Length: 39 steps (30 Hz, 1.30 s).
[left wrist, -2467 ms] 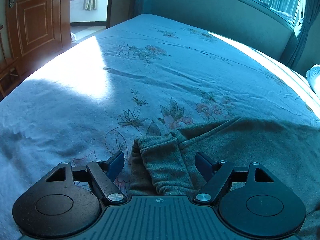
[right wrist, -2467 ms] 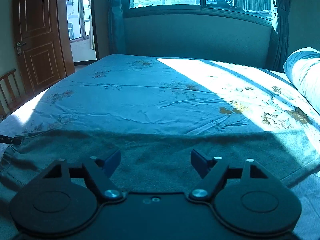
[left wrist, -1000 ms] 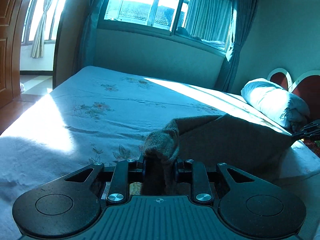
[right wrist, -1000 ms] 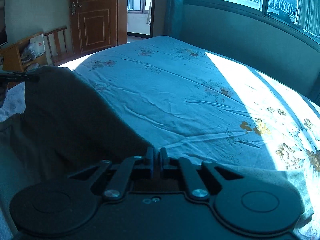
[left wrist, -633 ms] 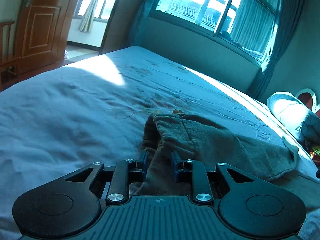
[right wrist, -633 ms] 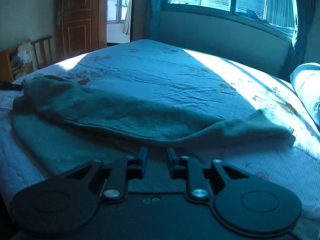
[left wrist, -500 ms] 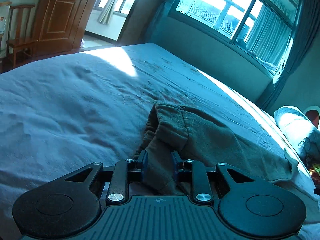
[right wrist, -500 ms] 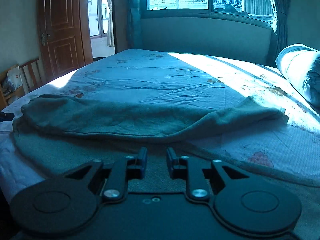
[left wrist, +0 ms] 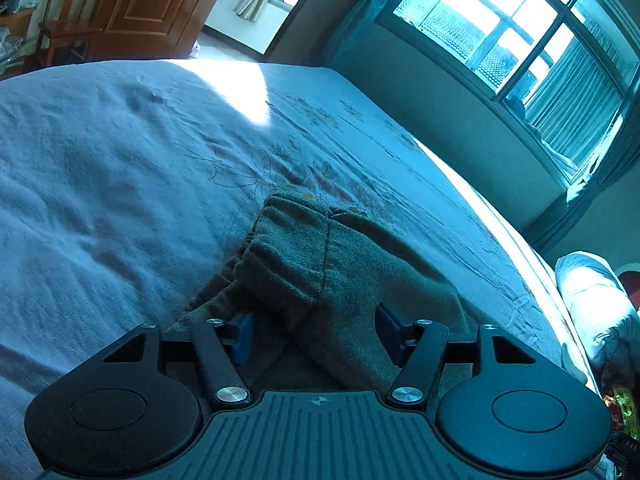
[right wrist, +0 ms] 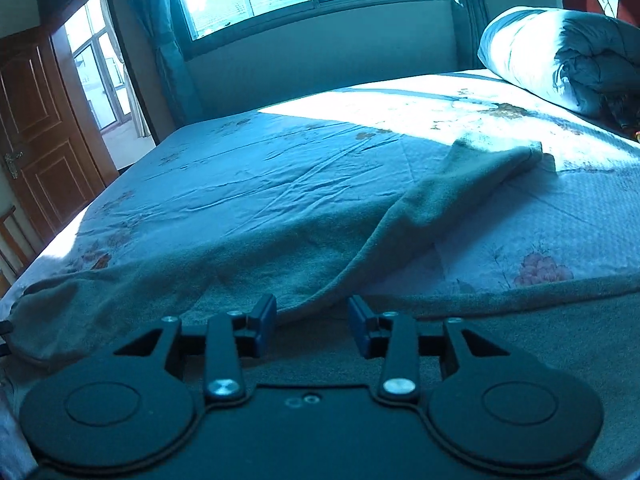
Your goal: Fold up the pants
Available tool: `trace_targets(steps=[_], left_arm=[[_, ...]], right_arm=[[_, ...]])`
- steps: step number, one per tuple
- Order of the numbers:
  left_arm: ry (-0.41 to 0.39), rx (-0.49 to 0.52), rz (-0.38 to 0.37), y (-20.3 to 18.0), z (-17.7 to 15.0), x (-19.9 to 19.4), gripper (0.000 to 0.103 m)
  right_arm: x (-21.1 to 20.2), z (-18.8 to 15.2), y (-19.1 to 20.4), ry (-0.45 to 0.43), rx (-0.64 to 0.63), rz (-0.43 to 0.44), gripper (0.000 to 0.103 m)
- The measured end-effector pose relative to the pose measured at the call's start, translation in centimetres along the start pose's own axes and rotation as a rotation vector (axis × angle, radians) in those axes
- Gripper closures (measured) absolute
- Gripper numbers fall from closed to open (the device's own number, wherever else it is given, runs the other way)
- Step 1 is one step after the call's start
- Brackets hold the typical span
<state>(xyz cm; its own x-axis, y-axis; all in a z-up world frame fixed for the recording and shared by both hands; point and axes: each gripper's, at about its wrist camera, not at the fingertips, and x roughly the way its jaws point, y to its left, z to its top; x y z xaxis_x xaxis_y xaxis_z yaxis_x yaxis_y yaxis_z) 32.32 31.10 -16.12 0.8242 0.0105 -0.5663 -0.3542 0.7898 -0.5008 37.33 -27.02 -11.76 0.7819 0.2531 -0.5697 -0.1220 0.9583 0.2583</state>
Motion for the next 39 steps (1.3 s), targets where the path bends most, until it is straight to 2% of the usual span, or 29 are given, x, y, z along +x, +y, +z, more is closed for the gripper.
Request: trace_targets(steps=[4,8,9,10,11,12,16,19,20,22,24,26,27,28,29,31,32,36,39], left_arm=[[-0.008,-0.045,-0.032,0.6,0.6,0.7,0.041],[-0.003,-0.076,-0.052,0.9,1.6,1.6,0.041],[0.002,-0.075,-0.054,0.9,1.8,1.8,0.045],[0.01,-0.063,-0.059,0.9,2.1,2.2,0.055],[0.025,-0.065,-0.079,1.1,2.4,2.6,0.072],[0.042,-0.082,-0.11,1.4,2.9,3.2,0.073],[0.038,-0.093,-0.226,1.0,6.4,3.9,0.076],[0.013,-0.08,-0.331,-0.3,8.6,1.6,0.076],[0.008,-0.06,-0.341,-0.4,8.7,0.5,0.076],[0.018,-0.025,-0.323,0.3,7.9,-1.4,0.076],[0.061,-0.022,-0.288,2.1,6.3,-1.7,0.076],[0.151,-0.022,-0.223,4.5,3.6,-0.6,0.076],[0.191,-0.024,-0.186,5.4,2.3,0.3,0.076],[0.201,-0.017,-0.167,6.0,1.3,0.9,0.076],[0.18,-0.033,-0.178,6.5,0.8,1.1,0.076],[0.157,-0.062,-0.186,6.4,0.9,0.8,0.076],[0.149,-0.04,-0.181,6.0,1.1,0.5,0.076],[0.12,-0.008,-0.227,4.8,2.3,-1.3,0.076],[0.137,0.054,-0.183,4.7,2.0,-1.8,0.076]], right_arm=[[2.9,0.4,-1.4,0.024,0.103,-0.004,0.067],[6.3,1.2,-4.0,0.071,0.29,0.022,0.066],[6.9,1.3,-4.5,0.078,0.32,0.05,0.07],[7.5,1.4,-4.9,0.091,0.348,0.087,0.099],[7.9,1.5,-5.5,0.103,0.387,0.117,0.103],[7.8,1.6,-5.8,0.096,0.407,0.138,0.103],[3.0,3.6,-4.1,-0.043,0.272,0.191,0.103],[-2.9,4.4,-2.8,-0.144,0.202,0.231,0.103],[-4.9,4.2,-2.5,-0.163,0.175,0.236,0.103],[-7.7,2.5,-2.7,-0.151,0.151,0.248,0.103],[-8.6,-0.8,-2.8,-0.1,0.108,0.233,0.103],[-7.5,-4.7,-3.0,-0.024,0.077,0.178,0.103],[-6.0,-6.7,-3.2,0.054,0.099,0.149,0.103],[-4.9,-7.6,-3.1,0.102,0.116,0.115,0.103],[-4.5,-8.6,-3.3,0.111,0.131,0.107,0.103],[-5.1,-8.9,-2.9,0.091,0.148,0.104,0.103],[-5.5,-8.6,-2.6,0.079,0.147,0.107,0.103],[-7.9,-5.7,-2.5,-0.001,0.109,0.138,0.103],[-7.6,-5.2,-2.5,0.002,0.058,0.124,0.103]])
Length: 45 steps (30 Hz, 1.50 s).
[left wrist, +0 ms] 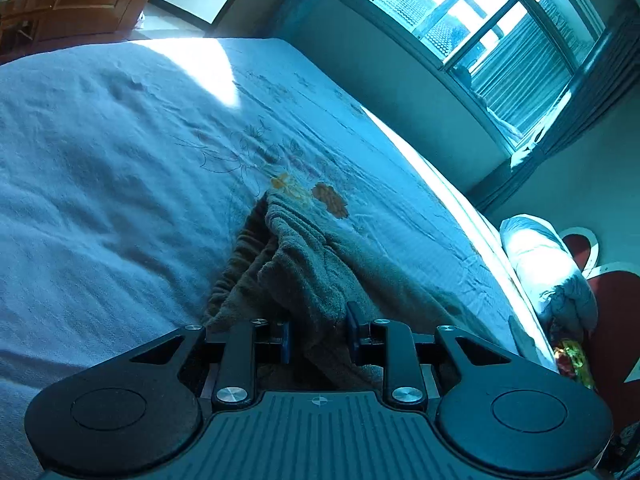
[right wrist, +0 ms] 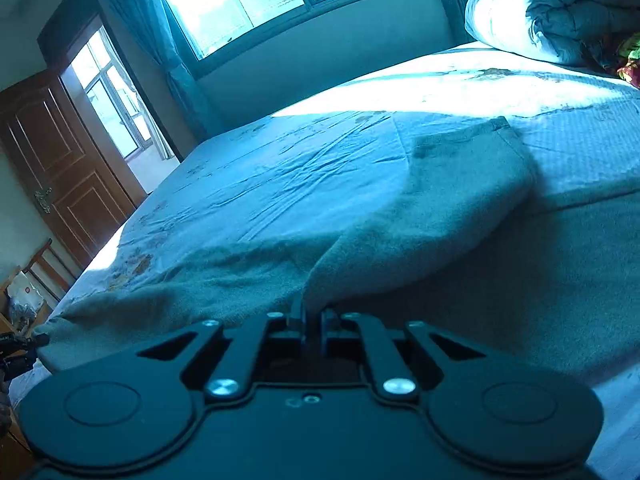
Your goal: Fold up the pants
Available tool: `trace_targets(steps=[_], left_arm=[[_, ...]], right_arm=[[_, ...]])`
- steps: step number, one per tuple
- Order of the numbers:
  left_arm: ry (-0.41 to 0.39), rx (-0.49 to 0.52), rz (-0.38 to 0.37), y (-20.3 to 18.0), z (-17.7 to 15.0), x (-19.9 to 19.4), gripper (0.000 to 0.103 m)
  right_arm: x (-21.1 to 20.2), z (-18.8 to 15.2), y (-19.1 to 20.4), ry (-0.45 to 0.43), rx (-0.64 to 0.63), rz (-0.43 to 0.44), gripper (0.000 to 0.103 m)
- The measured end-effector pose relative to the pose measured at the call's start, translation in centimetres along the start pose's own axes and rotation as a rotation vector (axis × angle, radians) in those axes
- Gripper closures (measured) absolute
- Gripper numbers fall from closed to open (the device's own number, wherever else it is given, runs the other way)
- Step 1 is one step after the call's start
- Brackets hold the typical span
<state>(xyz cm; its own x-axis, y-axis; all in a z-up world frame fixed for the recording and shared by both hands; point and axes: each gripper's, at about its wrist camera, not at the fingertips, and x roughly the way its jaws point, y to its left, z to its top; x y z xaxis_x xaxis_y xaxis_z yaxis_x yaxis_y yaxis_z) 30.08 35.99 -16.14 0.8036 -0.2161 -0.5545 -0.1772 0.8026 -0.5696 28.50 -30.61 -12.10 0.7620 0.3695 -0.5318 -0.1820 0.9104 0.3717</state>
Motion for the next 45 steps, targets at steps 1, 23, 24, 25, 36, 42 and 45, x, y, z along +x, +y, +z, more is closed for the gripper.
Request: trace_targets(steps=[1,23,24,25,36,42,45], left_arm=[[0.025,-0.01,0.013,0.8,-0.4,0.3,0.076],[-0.114,-0.007,-0.071,-2.0,3.5,-1.1,0.076],[-0.107,-0.019,-0.079,-2.5,4.7,-0.6,0.076],[-0.132,-0.011,-0.116,-3.3,5.7,-0.6,0.076],[0.031,0.023,0.054,1.1,-1.0,-0.1,0.076],[0.0,0.039,0.03,0.0,-0.1,-1.0,0.076],[0.032,0.052,0.054,0.2,-0.3,-0.8,0.076]], right_arm=[[1.0,-0.5,-0.4,0.032,-0.002,-0.014,0.103],[0.3,1.8,0.1,-0.067,0.068,0.049,0.103],[0.5,2.7,0.3,-0.073,0.068,0.052,0.103],[0.5,3.8,0.6,-0.1,0.068,0.055,0.103],[3.8,-1.7,-2.5,0.1,0.087,-0.023,0.103],[2.9,-0.6,-2.1,0.062,0.087,-0.004,0.103],[2.8,-0.7,-1.9,0.057,0.063,-0.008,0.103]])
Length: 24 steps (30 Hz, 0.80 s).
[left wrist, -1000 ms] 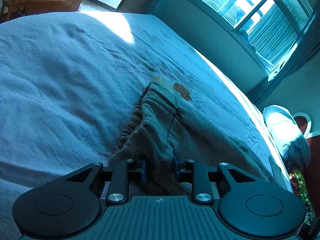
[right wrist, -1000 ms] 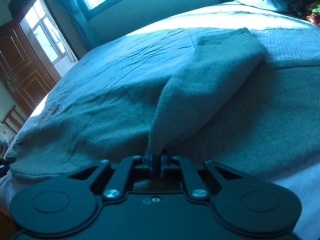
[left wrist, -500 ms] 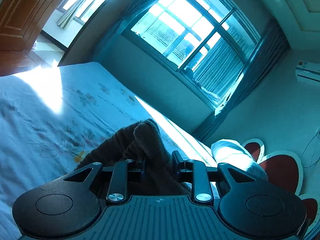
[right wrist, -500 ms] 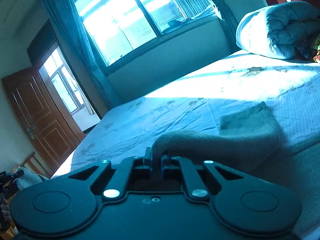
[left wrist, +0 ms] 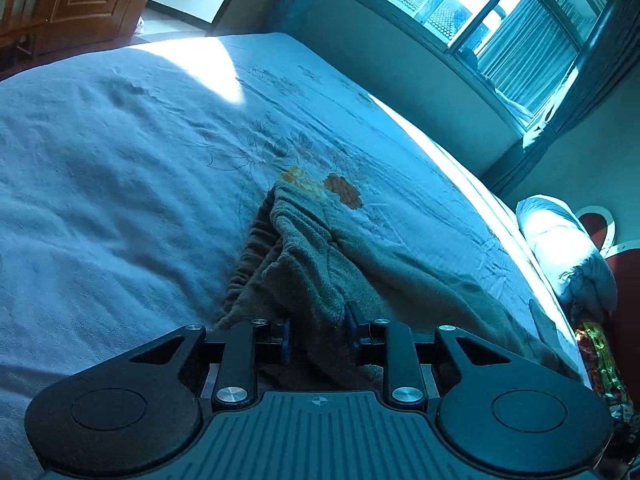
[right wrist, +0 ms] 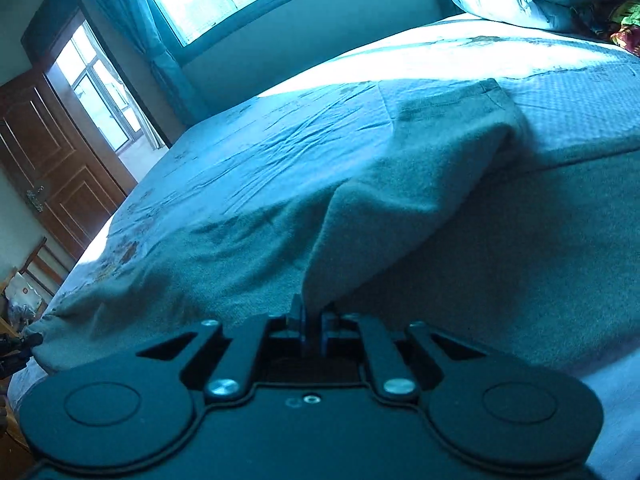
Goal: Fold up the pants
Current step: 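Open both tools and release the folded pant legs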
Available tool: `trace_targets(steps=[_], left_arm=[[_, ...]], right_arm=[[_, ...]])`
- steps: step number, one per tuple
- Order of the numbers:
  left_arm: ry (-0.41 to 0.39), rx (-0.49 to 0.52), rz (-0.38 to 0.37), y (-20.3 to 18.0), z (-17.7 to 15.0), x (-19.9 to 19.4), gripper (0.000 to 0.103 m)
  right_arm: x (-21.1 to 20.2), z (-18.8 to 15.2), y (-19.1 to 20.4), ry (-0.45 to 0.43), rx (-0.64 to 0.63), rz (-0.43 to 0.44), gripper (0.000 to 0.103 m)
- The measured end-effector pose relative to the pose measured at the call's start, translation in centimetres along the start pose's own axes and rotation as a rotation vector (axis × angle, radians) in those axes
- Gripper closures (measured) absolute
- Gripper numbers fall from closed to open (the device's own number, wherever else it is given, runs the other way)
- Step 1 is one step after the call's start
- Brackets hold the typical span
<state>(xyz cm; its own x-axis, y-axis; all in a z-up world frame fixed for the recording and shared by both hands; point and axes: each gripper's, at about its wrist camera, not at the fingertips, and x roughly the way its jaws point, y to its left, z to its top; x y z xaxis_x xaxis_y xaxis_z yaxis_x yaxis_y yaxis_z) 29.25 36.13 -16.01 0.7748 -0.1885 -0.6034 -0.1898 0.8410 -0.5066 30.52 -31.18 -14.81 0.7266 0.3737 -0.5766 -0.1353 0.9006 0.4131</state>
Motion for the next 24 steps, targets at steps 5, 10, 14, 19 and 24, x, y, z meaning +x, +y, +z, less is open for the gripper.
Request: trace_targets(steps=[5,10,14,19,24], left_arm=[[-0.007,-0.022,-0.004,0.4,-0.5,0.3,0.076],[-0.092,0.022,0.123,-1.4,-1.3,-2.2,0.045],[-0.194,0.044,0.242,-3.0,-1.9,-4.8,0.028],[-0.192,0.155,0.161,-8.6,-1.7,-3.1,0.028],[-0.122,0.342,0.19,-13.8,-3.9,0.9,0.026]], right_arm=[[0.9,-0.7,-0.3,0.046,0.013,-0.032,0.099],[-1.7,0.0,-0.2,-0.022,-0.017,-0.057,0.086],[-3.9,0.8,-0.3,-0.105,-0.043,-0.101,0.084],[-2.5,3.2,2.5,-0.146,-0.115,-0.092,0.086],[-1.0,5.2,2.2,-0.148,-0.172,-0.234,0.08]])
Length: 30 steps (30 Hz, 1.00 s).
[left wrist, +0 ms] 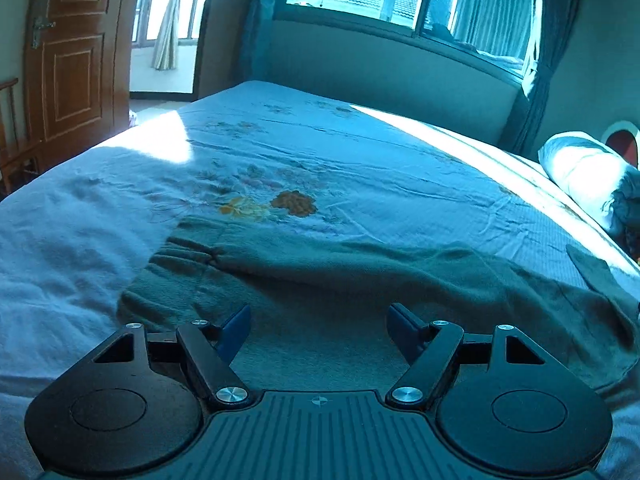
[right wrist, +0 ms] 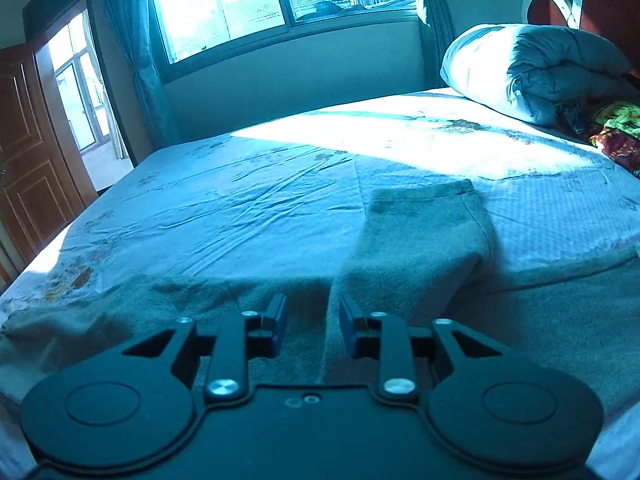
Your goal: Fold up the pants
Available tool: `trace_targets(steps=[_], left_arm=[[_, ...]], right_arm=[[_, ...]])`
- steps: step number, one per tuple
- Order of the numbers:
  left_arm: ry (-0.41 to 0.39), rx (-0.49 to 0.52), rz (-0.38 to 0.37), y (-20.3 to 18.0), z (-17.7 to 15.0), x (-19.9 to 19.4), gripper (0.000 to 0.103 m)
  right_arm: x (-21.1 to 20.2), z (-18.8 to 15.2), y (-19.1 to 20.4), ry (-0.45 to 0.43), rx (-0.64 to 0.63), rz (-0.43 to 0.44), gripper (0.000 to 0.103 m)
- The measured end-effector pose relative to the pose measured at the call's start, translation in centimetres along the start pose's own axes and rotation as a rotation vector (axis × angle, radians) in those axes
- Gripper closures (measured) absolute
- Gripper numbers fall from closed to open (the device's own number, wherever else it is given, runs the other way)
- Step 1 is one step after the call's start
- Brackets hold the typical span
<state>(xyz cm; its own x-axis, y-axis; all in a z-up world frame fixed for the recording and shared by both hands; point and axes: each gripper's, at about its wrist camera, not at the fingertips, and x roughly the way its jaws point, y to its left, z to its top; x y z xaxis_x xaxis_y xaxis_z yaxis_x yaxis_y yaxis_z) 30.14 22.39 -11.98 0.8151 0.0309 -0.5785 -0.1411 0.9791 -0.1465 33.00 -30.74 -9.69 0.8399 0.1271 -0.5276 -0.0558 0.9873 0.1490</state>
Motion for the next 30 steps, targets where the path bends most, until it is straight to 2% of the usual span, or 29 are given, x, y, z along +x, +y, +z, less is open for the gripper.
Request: trace_targets(steps=[3,6,12,13,15,16,17,18,19,20,22,23,25,30], left_arm=[[0.049,0.067,-0.021,-2.9,-1.1,1.5,0.024],[0.072,0.044,-0.051,-5.8,-1.7,2.7,0.024],[0.065,0.057,0.108,-9.2,-2.8,4.8,0.023],[0.066,0.063,0.119,-9.5,-2.9,5.0,0.021],[0.086,0.095,0.117,-10.4,-3.1,5.2,0.011],[0.1,0.111,0.136,-11.0,-3.1,5.1,0.011],[0.085,0.108,0.124,-11.6,-2.9,4.2,0.011],[0.048,0.109,0.081,-12.3,-2.7,3.1,0.011],[0.011,0.131,0.047,-13.7,-2.6,2.0,0.011],[0.019,0.154,0.033,-14.9,-2.6,1.9,0.011],[0.096,0.172,0.001,-16.4,-3.6,3.2,0.011],[0.14,0.178,0.011,-16.8,-4.4,4.1,0.011],[0.096,0.199,0.037,-17.0,-6.1,4.2,0.008],[0.113,0.194,0.051,-17.2,-5.8,3.9,0.008]], right_arm=[[1.3,0.7,-0.3,0.009,-0.05,-0.028,0.074],[3.3,1.3,-0.2,0.034,-0.09,-0.045,0.073],[5.8,0.7,1.3,0.087,-0.179,-0.089,0.073],[6.1,0.3,1.7,0.09,-0.222,-0.11,0.073],[6.8,-0.4,2.4,0.1,-0.324,-0.173,0.074],[7.0,-0.7,2.5,0.104,-0.358,-0.208,0.074],[6.8,-0.9,2.4,0.101,-0.368,-0.21,0.075],[6.4,-1.0,2.3,0.091,-0.367,-0.196,0.08],[6.1,-1.1,2.1,0.082,-0.364,-0.2,0.094],[5.8,-1.1,1.9,0.075,-0.356,-0.204,0.095],[5.5,-1.2,1.4,0.074,-0.335,-0.198,0.098],[5.4,-1.3,1.1,0.08,-0.322,-0.191,0.103],[4.7,-1.3,-0.1,0.074,-0.269,-0.188,0.103],[3.1,-1.6,-2.0,0.059,-0.191,-0.166,0.103]])
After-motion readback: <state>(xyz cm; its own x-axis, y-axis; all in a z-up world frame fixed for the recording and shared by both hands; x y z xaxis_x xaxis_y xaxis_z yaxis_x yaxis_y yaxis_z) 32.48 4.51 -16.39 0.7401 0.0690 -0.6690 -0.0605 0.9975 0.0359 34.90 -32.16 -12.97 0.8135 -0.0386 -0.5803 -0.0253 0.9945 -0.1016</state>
